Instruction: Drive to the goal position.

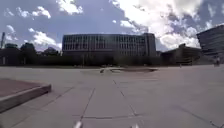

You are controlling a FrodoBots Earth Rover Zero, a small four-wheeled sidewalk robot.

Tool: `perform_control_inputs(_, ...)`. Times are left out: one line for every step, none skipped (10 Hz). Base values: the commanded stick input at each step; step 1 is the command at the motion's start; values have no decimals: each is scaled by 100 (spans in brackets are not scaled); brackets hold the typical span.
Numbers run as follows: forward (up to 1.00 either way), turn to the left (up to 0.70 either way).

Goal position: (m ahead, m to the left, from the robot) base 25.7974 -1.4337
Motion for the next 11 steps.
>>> perform_control_inputs(70, 0)
perform_control_inputs(70, 0)
perform_control_inputs(70, 0)
perform_control_inputs(70, 0)
perform_control_inputs(70, 0)
perform_control_inputs(70, 0)
perform_control_inputs(70, 0)
perform_control_inputs(70, 0)
perform_control_inputs(70, 0)
perform_control_inputs(70, 0)
perform_control_inputs(70, 0)
